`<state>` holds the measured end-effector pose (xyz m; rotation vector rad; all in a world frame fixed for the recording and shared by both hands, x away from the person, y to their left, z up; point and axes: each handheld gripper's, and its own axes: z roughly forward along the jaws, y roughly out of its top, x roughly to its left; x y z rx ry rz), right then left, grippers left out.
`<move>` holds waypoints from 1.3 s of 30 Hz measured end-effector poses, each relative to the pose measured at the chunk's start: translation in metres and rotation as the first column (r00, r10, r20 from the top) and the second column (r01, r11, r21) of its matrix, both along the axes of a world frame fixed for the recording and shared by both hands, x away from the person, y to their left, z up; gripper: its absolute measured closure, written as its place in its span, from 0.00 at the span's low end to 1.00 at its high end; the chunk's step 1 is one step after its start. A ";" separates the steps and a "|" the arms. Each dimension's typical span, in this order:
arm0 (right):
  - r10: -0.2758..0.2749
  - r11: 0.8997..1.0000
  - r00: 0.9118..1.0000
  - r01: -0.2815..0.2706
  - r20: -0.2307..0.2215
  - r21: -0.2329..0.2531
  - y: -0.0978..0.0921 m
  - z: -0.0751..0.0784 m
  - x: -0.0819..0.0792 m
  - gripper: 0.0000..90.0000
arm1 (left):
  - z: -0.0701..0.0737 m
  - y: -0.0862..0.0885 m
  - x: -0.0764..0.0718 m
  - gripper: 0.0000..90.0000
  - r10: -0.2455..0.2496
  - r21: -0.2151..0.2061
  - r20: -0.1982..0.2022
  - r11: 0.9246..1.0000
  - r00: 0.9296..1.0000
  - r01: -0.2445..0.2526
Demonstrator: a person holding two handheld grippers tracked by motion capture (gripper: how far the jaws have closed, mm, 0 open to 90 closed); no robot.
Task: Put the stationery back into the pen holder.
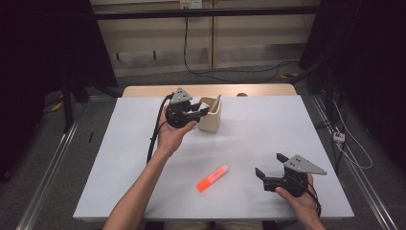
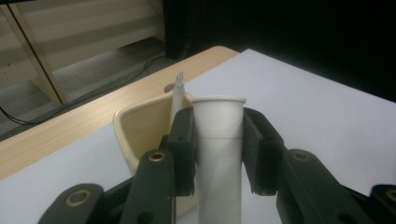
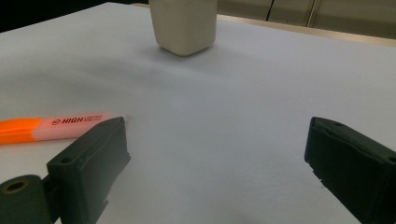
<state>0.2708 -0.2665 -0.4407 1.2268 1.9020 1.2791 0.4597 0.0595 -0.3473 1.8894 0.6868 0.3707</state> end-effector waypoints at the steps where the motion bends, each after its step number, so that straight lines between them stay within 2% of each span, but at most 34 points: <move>1: 0.000 1.000 1.000 0.000 0.001 -0.001 -0.001 0.000 0.000 0.06 | 0.001 0.000 0.001 0.75 0.004 -0.004 0.005 1.000 1.000 -0.004; 7: 0.004 1.000 1.000 -0.004 0.000 -0.004 0.000 0.000 0.000 0.06 | 0.007 -0.001 0.007 0.75 0.022 -0.050 0.021 0.999 1.000 -0.021; 11: 0.001 1.000 1.000 -0.001 0.001 -0.003 0.000 0.000 0.000 0.06 | 0.014 -0.001 0.010 0.75 0.038 -0.060 0.039 0.998 0.999 -0.036; 13: 0.000 1.000 1.000 0.000 0.002 -0.002 -0.001 0.000 0.000 0.06 | 0.016 -0.003 0.011 0.75 0.035 -0.045 0.057 0.998 0.998 -0.032; 16: 0.000 1.000 1.000 0.000 0.001 -0.004 -0.001 0.000 0.000 0.06 | 0.017 -0.004 0.014 0.75 0.038 -0.041 0.061 0.999 0.997 -0.035; 20: 0.002 1.000 1.000 -0.002 0.001 -0.001 -0.002 0.000 0.000 0.06 | 0.023 -0.005 0.019 0.75 0.060 -0.065 0.065 0.996 0.996 -0.056; 26: 0.002 1.000 1.000 -0.002 -0.004 -0.001 -0.002 -0.001 0.000 0.06 | 0.027 -0.008 0.029 0.75 0.079 -0.074 0.065 0.994 0.995 -0.074; 29: -0.003 1.000 1.000 0.003 -0.005 0.003 -0.003 -0.001 0.000 0.06 | 0.026 -0.013 0.031 0.75 0.080 -0.064 0.081 0.995 0.993 -0.075; 36: -0.003 1.000 1.000 0.003 -0.005 0.009 -0.003 0.000 -0.001 0.06 | 0.028 -0.026 0.041 0.75 0.080 -0.077 0.083 0.994 0.993 -0.073; 39: -0.002 1.000 1.000 0.002 -0.006 0.009 -0.003 -0.001 0.000 0.06 | 0.026 -0.032 0.044 0.75 0.070 -0.062 0.090 0.996 0.993 -0.065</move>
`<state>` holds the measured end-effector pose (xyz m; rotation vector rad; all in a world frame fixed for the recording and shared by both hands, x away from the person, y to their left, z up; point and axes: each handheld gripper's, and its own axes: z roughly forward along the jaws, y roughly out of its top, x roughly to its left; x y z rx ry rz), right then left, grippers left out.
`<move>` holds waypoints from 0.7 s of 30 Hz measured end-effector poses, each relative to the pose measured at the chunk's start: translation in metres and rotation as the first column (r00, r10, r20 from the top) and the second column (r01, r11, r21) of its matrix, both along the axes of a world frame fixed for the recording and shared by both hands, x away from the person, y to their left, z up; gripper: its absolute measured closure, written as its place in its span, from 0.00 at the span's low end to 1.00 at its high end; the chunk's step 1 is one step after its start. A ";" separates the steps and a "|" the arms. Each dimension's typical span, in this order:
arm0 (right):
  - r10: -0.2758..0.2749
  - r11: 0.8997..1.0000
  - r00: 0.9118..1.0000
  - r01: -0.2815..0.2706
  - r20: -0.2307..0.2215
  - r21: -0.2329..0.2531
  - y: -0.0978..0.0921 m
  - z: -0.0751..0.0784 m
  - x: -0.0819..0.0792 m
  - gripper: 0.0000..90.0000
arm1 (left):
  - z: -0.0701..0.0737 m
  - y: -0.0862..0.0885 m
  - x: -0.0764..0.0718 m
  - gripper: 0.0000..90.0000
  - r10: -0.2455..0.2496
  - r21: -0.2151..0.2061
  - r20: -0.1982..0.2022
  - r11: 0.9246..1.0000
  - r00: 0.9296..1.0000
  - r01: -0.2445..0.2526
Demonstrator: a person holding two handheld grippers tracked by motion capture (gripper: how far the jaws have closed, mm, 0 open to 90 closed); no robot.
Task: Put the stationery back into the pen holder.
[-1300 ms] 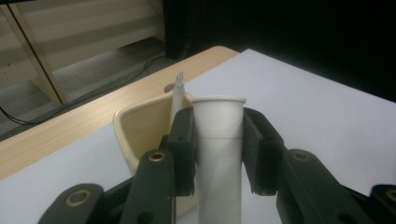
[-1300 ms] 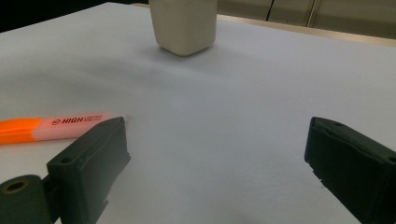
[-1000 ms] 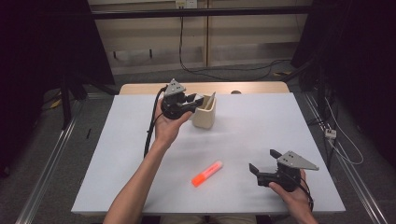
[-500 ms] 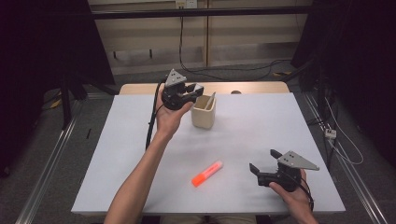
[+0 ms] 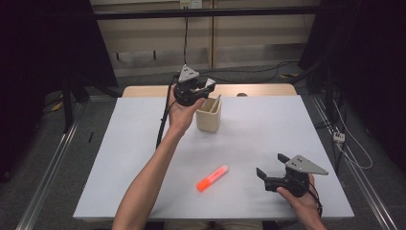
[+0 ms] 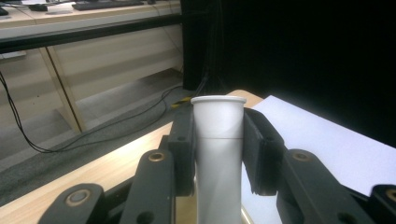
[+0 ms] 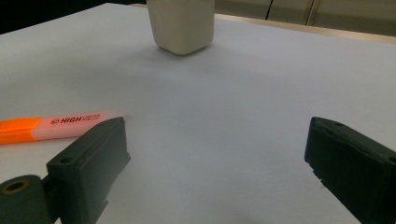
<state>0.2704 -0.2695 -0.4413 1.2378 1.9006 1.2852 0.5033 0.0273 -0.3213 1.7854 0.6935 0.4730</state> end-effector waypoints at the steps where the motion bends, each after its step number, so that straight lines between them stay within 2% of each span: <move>1: 0.000 1.000 1.000 0.000 0.001 0.000 0.000 0.000 0.000 0.06 | -0.002 -0.002 0.001 0.75 -0.001 -0.003 -0.001 1.000 1.000 0.001; 6: -0.003 1.000 1.000 0.003 -0.007 0.000 -0.001 -0.001 0.001 0.06 | -0.012 -0.008 0.006 0.75 -0.005 -0.003 -0.014 1.000 1.000 0.005; 10: 0.001 1.000 1.000 -0.001 -0.005 -0.007 -0.001 -0.002 0.001 0.06 | -0.020 -0.012 0.012 0.75 0.002 -0.022 -0.039 1.000 0.999 -0.003; 16: 0.001 1.000 1.000 -0.001 -0.005 -0.005 0.000 -0.002 0.001 0.06 | -0.036 -0.019 0.020 0.75 0.015 -0.020 -0.078 1.000 0.997 -0.016; 18: -0.001 1.000 1.000 0.001 -0.005 -0.007 -0.001 -0.002 0.001 0.06 | -0.039 -0.020 0.022 0.75 0.031 -0.007 -0.066 0.999 0.997 -0.031; 21: -0.002 1.000 1.000 0.002 -0.005 -0.004 -0.001 -0.001 0.001 0.06 | -0.044 -0.023 0.024 0.75 0.035 -0.009 -0.080 0.999 0.996 -0.036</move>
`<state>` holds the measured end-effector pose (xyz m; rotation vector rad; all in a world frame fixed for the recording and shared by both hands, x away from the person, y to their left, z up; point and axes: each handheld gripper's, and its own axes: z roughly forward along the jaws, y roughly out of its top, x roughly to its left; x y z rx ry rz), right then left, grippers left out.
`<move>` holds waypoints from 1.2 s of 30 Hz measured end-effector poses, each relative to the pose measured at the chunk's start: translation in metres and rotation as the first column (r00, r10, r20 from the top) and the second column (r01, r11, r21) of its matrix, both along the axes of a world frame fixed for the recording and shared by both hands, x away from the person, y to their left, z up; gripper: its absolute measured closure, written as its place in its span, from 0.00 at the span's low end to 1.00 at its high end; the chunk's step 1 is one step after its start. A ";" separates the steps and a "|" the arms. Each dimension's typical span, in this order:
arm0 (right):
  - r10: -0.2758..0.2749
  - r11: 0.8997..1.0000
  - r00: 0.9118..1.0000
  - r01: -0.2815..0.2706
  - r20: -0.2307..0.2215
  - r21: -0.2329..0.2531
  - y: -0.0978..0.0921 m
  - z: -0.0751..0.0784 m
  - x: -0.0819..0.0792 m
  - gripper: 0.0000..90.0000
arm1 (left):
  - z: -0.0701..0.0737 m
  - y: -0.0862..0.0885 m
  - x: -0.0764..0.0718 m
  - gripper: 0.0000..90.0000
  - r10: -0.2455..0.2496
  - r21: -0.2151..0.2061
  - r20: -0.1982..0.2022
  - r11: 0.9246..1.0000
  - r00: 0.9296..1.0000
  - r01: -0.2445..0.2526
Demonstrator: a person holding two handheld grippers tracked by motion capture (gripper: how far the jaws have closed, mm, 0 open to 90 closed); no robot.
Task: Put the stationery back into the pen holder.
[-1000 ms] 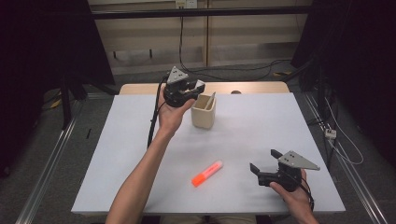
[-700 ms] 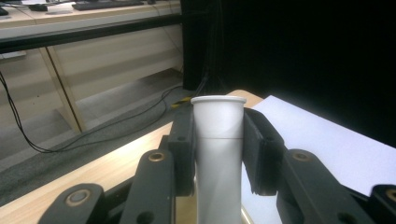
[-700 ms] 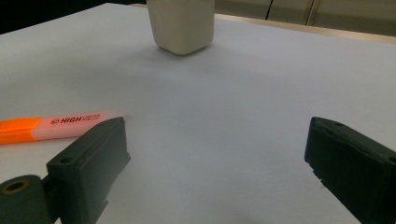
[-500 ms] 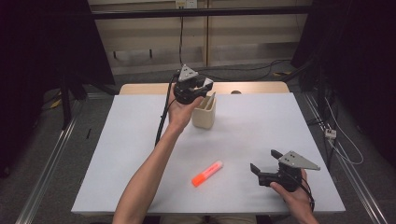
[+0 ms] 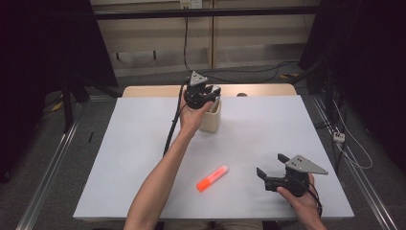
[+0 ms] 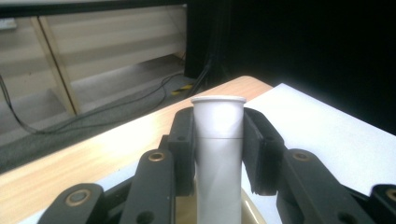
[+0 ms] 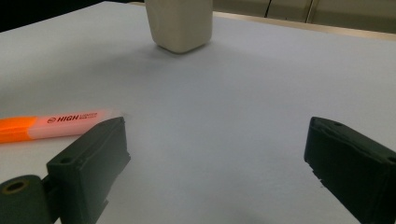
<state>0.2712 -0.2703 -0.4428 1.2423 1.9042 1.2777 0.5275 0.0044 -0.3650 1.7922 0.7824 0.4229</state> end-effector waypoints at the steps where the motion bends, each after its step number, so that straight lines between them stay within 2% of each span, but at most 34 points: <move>1: 0.002 1.000 1.000 -0.002 0.001 -0.002 0.000 0.000 0.000 0.06 | -0.002 0.000 0.000 0.75 -0.001 0.006 -0.002 1.000 1.000 0.001; 3: 0.003 1.000 1.000 -0.003 0.000 0.001 0.000 0.000 0.000 0.06 | -0.005 -0.001 0.002 0.75 -0.002 0.004 -0.016 1.000 1.000 0.002; 14: 0.007 1.000 1.000 -0.007 -0.001 -0.001 0.001 0.000 0.000 0.06 | -0.012 -0.001 -0.001 0.75 -0.025 0.036 -0.028 0.999 0.999 0.026; 17: 0.010 1.000 1.000 -0.010 -0.003 0.003 0.002 0.000 0.000 0.06 | -0.013 0.000 -0.002 0.74 -0.021 0.035 -0.035 0.999 0.999 0.022; 19: 0.011 1.000 1.000 -0.011 -0.002 0.003 0.002 0.000 0.000 0.06 | -0.013 0.002 -0.002 0.73 -0.006 0.038 -0.054 0.999 0.998 0.008; 21: 0.012 1.000 1.000 -0.012 -0.003 0.001 0.001 0.000 0.000 0.06 | -0.013 0.005 -0.001 0.61 -0.001 0.034 -0.067 0.999 0.998 0.003; 27: 0.012 1.000 1.000 -0.012 0.004 -0.003 0.002 0.000 0.000 0.06 | -0.006 0.010 -0.005 0.44 0.000 0.037 -0.078 0.999 0.997 0.003; 29: 0.016 1.000 1.000 -0.016 0.006 -0.005 0.003 0.000 0.000 0.06 | -0.004 0.009 -0.007 0.35 0.005 0.040 -0.087 0.999 0.996 -0.001; 36: 0.014 1.000 1.000 -0.014 0.006 -0.010 0.003 0.001 -0.001 0.06 | 0.005 0.019 -0.015 0.19 0.012 0.069 -0.083 0.998 0.996 -0.006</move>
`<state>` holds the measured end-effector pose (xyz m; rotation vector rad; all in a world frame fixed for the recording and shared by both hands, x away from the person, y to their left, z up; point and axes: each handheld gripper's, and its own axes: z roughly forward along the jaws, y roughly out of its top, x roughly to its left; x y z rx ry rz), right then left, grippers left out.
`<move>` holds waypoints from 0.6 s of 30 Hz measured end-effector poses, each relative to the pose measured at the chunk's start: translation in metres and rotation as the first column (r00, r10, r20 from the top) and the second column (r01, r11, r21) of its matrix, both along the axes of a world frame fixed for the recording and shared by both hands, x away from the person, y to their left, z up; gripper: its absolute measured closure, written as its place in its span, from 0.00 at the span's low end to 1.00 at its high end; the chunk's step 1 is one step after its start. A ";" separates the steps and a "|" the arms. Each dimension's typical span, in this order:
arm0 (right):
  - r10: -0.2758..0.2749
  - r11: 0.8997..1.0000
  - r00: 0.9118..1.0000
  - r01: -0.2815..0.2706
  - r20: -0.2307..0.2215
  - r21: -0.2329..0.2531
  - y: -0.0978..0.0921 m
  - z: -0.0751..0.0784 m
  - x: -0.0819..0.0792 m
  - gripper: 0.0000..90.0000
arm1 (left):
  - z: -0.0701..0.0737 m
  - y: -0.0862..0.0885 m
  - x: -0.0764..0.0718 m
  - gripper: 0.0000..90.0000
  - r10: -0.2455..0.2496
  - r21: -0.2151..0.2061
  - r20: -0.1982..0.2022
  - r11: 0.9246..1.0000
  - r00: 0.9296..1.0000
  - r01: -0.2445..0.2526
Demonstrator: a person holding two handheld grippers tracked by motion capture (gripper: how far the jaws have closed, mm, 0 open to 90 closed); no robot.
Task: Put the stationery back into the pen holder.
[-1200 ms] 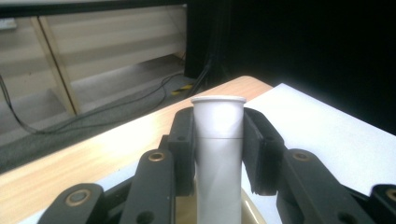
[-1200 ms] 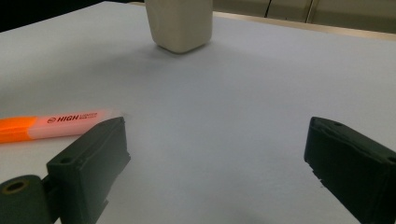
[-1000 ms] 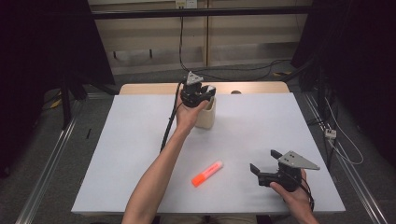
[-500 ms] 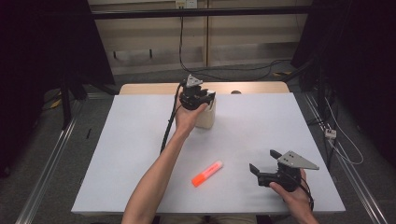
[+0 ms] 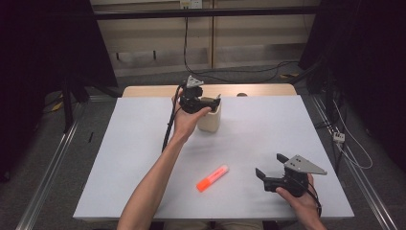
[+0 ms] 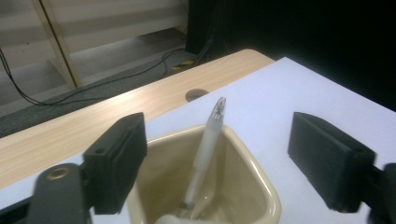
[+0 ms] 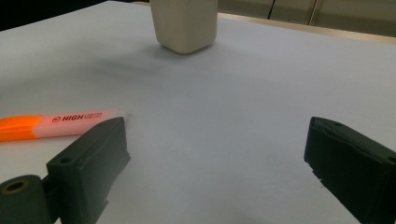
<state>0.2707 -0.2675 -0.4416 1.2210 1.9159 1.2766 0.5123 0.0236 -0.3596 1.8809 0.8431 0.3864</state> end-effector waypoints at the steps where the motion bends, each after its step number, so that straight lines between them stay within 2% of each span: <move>1: 0.001 1.000 1.000 -0.001 0.001 0.000 0.000 0.000 0.000 0.06 | 0.001 0.002 -0.002 0.17 0.002 -0.002 0.001 1.000 1.000 -0.002; 4: 0.007 1.000 1.000 -0.007 0.006 -0.002 0.001 0.000 0.000 0.06 | 0.002 0.008 -0.010 0.14 0.004 -0.001 0.019 1.000 1.000 -0.004; 9: 0.009 1.000 1.000 -0.009 0.005 -0.002 0.003 0.001 0.000 0.06 | -0.002 0.014 -0.018 0.08 -0.015 -0.005 -0.002 1.000 1.000 0.015; 11: 0.009 1.000 1.000 -0.009 0.006 -0.004 0.003 0.001 -0.001 0.06 | -0.003 0.015 -0.022 0.07 -0.031 0.018 -0.006 0.999 0.999 0.031; 13: 0.008 1.000 1.000 -0.008 0.006 -0.004 0.003 0.001 -0.001 0.06 | -0.002 0.018 -0.024 0.07 -0.049 0.016 -0.021 0.999 0.999 0.049; 16: 0.012 1.000 1.000 -0.012 0.008 -0.005 0.004 0.001 -0.001 0.06 | 0.001 0.022 -0.030 0.07 -0.052 0.017 -0.027 0.998 0.998 0.052; 18: 0.013 1.000 1.000 -0.013 0.006 -0.006 0.004 0.001 -0.001 0.06 | 0.003 0.025 -0.034 0.07 -0.047 0.039 -0.027 0.998 0.999 0.048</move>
